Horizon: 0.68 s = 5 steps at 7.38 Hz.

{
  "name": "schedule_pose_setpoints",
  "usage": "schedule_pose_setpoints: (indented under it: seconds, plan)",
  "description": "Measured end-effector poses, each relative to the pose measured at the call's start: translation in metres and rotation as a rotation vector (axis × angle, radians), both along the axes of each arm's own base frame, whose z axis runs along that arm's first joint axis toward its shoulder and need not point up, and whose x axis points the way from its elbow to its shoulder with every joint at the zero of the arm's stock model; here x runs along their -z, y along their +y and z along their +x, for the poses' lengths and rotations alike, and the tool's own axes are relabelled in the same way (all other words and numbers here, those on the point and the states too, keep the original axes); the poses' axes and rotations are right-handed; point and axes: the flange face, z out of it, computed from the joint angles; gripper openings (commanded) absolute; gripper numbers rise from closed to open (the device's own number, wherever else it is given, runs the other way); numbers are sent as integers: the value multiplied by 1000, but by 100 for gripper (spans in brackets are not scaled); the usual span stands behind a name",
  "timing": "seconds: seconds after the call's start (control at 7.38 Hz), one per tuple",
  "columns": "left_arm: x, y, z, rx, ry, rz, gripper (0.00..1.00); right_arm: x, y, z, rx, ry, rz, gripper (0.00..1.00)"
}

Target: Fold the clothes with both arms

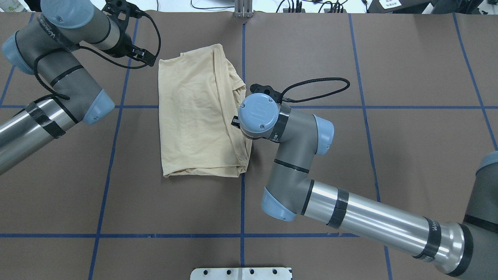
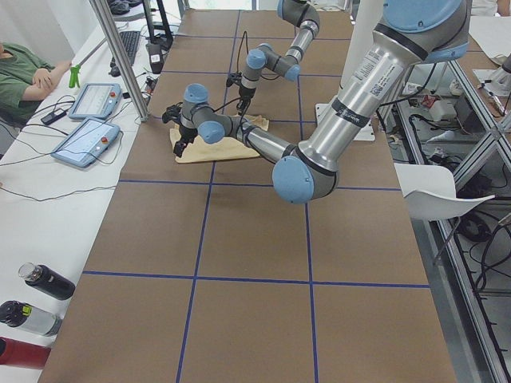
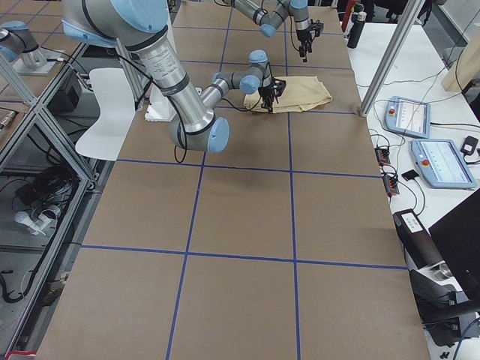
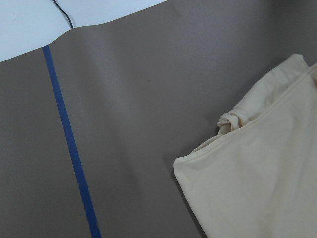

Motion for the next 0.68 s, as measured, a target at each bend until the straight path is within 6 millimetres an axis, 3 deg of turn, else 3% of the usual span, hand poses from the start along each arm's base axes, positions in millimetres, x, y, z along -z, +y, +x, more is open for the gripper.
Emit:
schedule_pose_setpoints:
  seconds: [0.27, 0.41, 0.54, 0.68]
  plan:
    - [0, 1, 2, -2, 1, 0, 100, -27, 41, 54, 13, -32, 17, 0]
    - [0, 2, 2, -3, 1, 0, 100, -35, 64, 71, 24, -35, 22, 0]
    - [1, 2, 2, -3, 1, 1, 100, -38, 79, 75, 30, -29, 30, 0]
    - [2, 2, 2, -3, 3, 3, 100, -41, 89, 74, 31, -21, 39, 92]
